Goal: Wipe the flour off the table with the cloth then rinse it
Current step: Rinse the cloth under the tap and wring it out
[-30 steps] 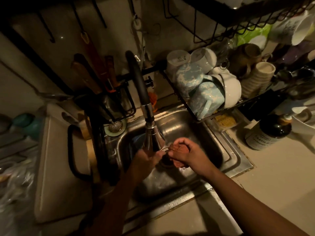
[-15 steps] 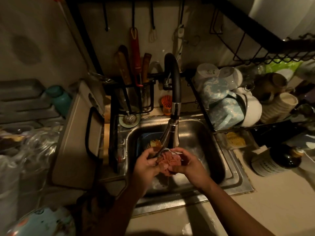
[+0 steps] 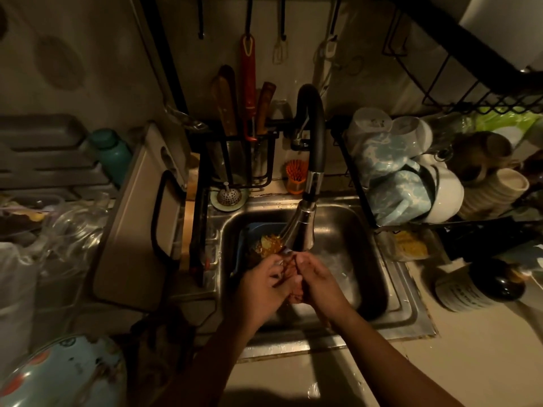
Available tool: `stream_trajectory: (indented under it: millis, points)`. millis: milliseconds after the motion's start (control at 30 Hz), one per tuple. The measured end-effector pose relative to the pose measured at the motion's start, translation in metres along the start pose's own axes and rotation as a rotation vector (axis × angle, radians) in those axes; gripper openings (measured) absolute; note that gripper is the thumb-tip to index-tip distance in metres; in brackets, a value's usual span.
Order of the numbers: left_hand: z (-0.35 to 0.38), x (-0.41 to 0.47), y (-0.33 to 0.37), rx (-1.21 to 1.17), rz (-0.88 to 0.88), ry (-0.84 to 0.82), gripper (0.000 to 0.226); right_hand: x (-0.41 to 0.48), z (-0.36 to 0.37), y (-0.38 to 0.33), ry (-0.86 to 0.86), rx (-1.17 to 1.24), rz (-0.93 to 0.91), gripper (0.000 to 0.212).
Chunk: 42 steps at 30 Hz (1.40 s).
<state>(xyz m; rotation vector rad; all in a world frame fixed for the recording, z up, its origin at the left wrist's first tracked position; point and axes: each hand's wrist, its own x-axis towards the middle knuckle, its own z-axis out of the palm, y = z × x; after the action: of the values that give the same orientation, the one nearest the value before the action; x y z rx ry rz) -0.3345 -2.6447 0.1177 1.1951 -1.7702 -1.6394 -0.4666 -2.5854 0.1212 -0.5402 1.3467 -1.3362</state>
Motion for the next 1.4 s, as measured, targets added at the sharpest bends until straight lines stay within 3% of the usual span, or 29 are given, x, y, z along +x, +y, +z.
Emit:
stream_trajectory:
  millis: [67, 200, 367, 633, 833, 1000, 1067, 1133, 1167, 1233, 1300, 1400]
  points:
    - [-0.001, 0.001, -0.002, 0.007, 0.007, 0.0, 0.044, 0.002, 0.003, 0.004, 0.005, -0.088, -0.062, 0.04]
    - [0.009, -0.006, -0.004, -0.153, -0.033, 0.096, 0.051, 0.002, 0.004, 0.011, -0.048, -0.203, -0.144, 0.026]
    - [0.023, -0.019, -0.015, -0.298, -0.112, 0.223, 0.043, 0.001, 0.002, 0.029, -0.047, -0.201, -0.078, 0.017]
    - [0.024, -0.014, -0.014, -0.357, -0.178, 0.256, 0.037, 0.003, 0.001, 0.027, -0.051, -0.243, -0.084, 0.018]
    - [0.016, 0.0, -0.014, -0.484, -0.257, 0.424, 0.024, 0.003, -0.005, 0.014, -0.09, -0.118, 0.032, 0.034]
    - [0.014, -0.003, -0.004, -0.423, -0.199, 0.258, 0.018, 0.014, 0.004, 0.013, 0.018, -0.086, -0.024, 0.015]
    - [-0.001, 0.004, -0.009, -0.107, -0.084, 0.263, 0.015, 0.015, 0.003, 0.01, 0.009, -0.097, -0.06, 0.021]
    - [-0.014, 0.01, -0.012, 0.126, 0.007, 0.133, 0.037, 0.016, -0.001, 0.01, -0.063, -0.064, -0.064, 0.018]
    - [-0.015, 0.011, -0.011, 0.091, 0.006, 0.031, 0.045, 0.016, -0.003, 0.01, -0.107, -0.066, -0.051, 0.017]
    - [-0.009, 0.01, -0.006, -0.146, -0.085, -0.09, 0.035, 0.019, -0.008, 0.014, -0.193, -0.115, -0.021, 0.018]
    - [-0.004, 0.008, -0.005, -0.325, -0.164, -0.054, 0.026, 0.022, -0.012, 0.015, -0.257, -0.11, 0.013, 0.033]
    - [0.0, 0.01, -0.016, -0.303, -0.147, 0.035, 0.021, 0.021, -0.017, 0.016, -0.325, -0.004, 0.053, 0.041]
